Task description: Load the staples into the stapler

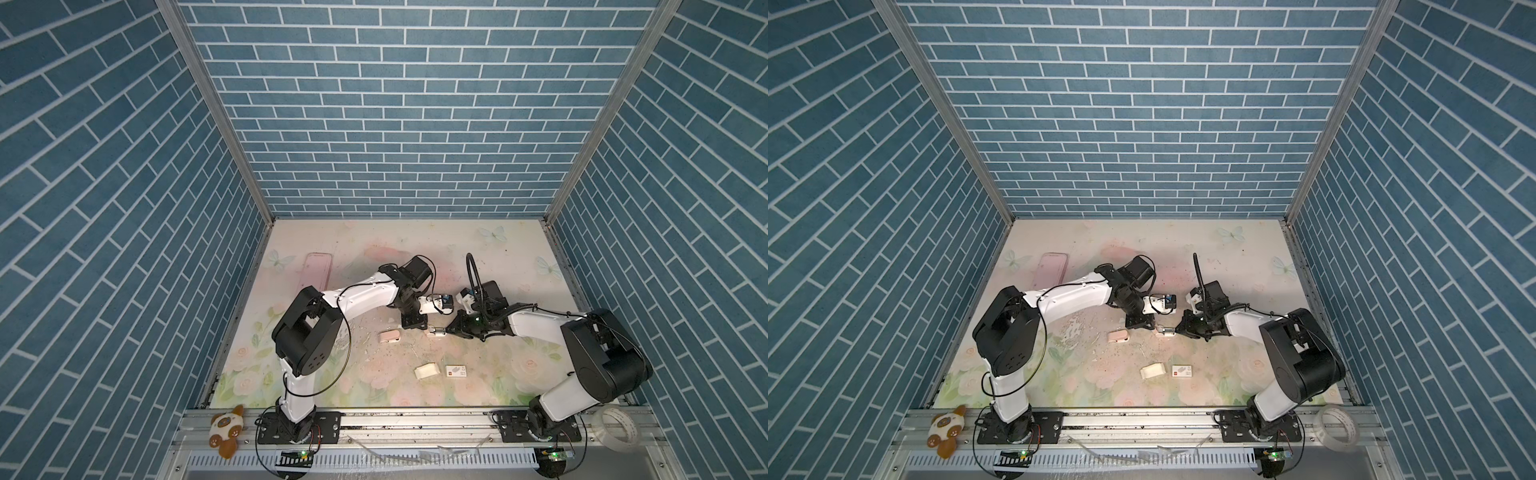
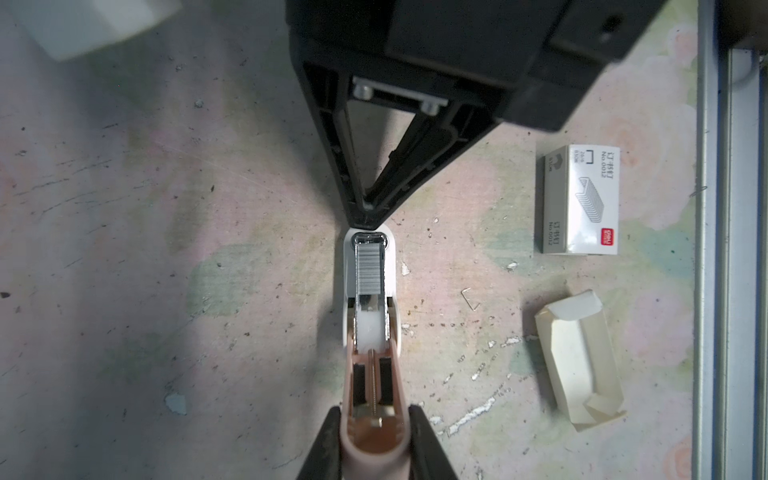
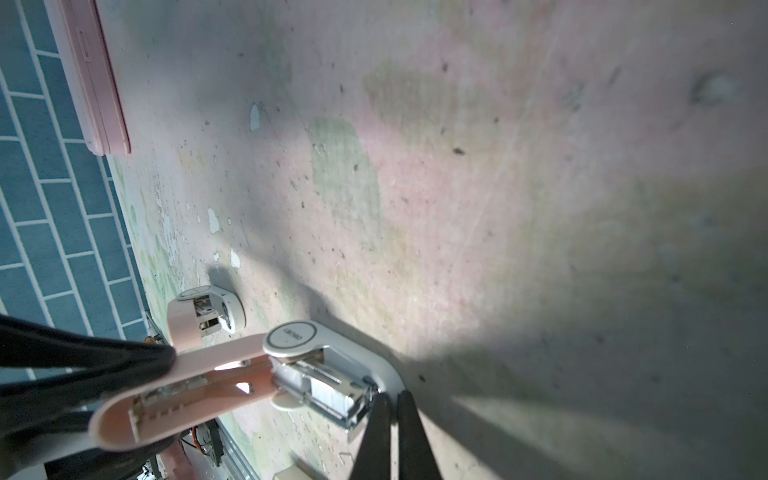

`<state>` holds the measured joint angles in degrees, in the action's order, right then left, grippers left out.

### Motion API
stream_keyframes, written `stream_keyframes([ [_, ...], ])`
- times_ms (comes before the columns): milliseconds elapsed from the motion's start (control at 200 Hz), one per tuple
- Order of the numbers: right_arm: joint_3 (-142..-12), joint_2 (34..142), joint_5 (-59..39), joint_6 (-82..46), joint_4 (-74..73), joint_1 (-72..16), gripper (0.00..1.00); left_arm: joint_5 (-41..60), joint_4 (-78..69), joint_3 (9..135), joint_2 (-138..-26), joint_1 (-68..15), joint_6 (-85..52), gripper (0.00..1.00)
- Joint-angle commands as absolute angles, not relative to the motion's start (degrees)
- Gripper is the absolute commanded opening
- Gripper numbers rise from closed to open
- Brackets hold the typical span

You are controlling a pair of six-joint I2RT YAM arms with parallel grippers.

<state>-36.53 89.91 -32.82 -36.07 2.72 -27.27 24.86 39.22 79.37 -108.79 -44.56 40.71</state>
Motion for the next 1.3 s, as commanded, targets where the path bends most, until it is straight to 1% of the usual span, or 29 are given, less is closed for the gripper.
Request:
stream_keyframes([
  [0,-35.07,90.88,-32.34,-35.86,3.52,-27.51,0.07,26.81,39.42,80.49,-110.90,-45.75,40.50,0.17],
  [875,-34.14,89.56,-30.81,-36.29,3.25,-27.55,0.06,26.62,39.54,82.55,-113.88,-48.16,40.61,0.17],
  [1295,-33.08,85.14,-26.98,-37.37,4.91,-27.32,0.06,26.20,39.59,83.06,-114.78,-48.69,40.78,0.15],
])
